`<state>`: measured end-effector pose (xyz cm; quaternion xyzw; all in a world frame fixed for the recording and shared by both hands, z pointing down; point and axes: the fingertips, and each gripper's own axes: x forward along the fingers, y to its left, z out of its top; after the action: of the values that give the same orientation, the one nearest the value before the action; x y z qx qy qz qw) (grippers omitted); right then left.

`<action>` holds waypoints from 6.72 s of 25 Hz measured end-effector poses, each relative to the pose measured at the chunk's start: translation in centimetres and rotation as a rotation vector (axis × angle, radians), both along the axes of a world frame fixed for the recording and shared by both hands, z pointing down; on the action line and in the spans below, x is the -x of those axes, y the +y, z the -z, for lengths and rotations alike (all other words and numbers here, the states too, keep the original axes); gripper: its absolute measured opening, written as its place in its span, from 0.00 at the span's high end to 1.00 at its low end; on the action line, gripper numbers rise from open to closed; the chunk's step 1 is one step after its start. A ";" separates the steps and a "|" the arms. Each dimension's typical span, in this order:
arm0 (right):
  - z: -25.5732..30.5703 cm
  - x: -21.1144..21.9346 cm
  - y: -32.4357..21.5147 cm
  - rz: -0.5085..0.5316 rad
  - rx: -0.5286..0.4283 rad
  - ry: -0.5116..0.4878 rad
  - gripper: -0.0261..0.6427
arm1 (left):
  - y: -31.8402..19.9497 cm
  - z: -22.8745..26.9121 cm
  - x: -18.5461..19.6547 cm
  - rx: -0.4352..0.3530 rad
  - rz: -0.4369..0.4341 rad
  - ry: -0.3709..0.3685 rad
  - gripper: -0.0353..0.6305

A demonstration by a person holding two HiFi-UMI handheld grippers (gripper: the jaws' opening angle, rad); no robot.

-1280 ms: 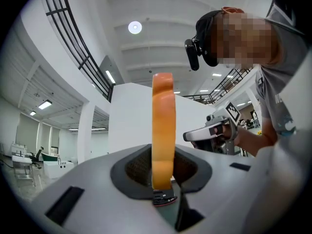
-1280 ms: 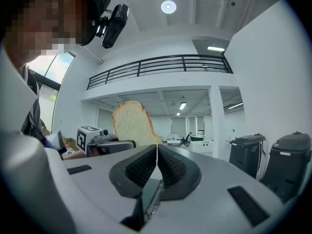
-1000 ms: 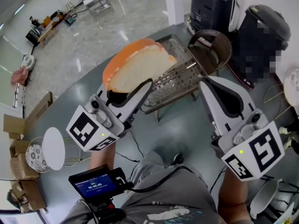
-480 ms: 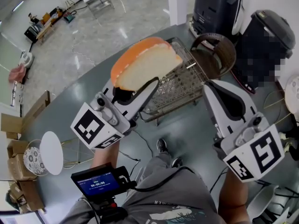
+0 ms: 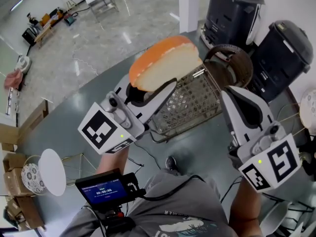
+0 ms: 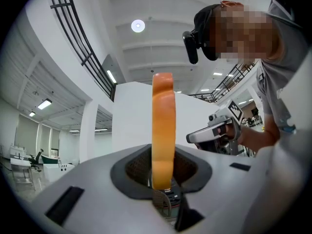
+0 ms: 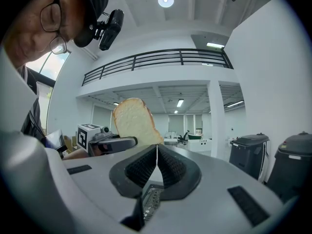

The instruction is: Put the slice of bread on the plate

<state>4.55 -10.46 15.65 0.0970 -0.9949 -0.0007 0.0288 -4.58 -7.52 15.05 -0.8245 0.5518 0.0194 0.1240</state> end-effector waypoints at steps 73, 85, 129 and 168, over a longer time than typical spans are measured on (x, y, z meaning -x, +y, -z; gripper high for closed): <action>-9.7 16.6 -24.6 0.350 0.154 0.149 0.95 | -23.4 -11.2 15.5 0.229 0.407 0.095 0.81; -11.7 19.8 -25.0 0.350 0.193 0.163 0.95 | -24.5 -15.0 18.9 0.294 0.417 0.126 0.81; -23.2 23.5 -29.0 0.216 0.301 0.375 0.95 | -29.9 -47.9 30.7 0.880 0.499 -0.467 0.81; -31.0 22.6 -29.2 0.201 0.398 0.496 0.95 | -24.4 -65.9 30.1 1.134 0.334 -0.940 0.58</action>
<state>-18.06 -39.70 46.66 -0.0124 -0.9428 0.1673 0.2880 -34.68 -31.96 80.96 -0.5887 0.4840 -0.6403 -0.0957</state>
